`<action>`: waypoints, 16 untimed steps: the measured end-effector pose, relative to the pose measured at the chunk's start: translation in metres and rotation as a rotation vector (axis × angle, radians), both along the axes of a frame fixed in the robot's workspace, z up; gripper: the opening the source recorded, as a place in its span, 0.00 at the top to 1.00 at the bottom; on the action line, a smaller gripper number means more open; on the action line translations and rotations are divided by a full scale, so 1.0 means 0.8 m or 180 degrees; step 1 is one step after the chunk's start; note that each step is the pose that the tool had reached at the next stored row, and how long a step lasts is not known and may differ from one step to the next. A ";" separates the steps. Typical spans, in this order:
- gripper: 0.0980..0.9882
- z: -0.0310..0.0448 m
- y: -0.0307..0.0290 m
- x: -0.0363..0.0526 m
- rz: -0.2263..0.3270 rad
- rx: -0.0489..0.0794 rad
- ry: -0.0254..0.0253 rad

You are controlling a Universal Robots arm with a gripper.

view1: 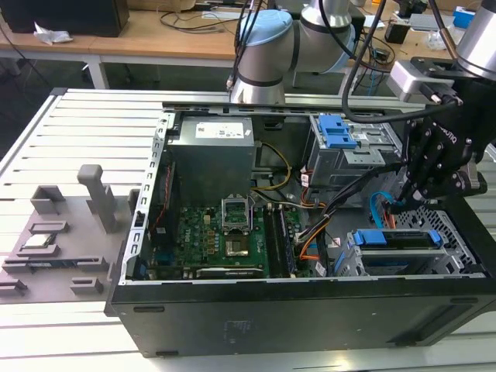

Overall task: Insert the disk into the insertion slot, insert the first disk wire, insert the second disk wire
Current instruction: 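Insert the first disk wire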

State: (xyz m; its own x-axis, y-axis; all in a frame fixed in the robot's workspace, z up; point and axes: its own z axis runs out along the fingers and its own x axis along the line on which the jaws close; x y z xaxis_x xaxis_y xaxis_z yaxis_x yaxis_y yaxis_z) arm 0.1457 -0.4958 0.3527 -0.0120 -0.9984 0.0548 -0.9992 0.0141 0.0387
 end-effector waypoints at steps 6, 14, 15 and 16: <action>0.92 0.0000 -0.0013 0.000 0.0000 0.0000 0.0000; 0.92 -0.0003 -0.0348 0.001 0.0000 0.0000 0.0002; 0.92 -0.0006 -0.0362 0.002 0.0000 0.0000 0.0003; 0.92 -0.0011 -0.0373 0.003 0.0000 0.0000 0.0004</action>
State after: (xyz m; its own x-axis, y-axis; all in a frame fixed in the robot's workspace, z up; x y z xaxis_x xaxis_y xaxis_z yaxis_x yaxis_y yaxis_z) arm 0.1482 -0.5256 0.3518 -0.0120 -0.9984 0.0546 -0.9991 0.0142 0.0400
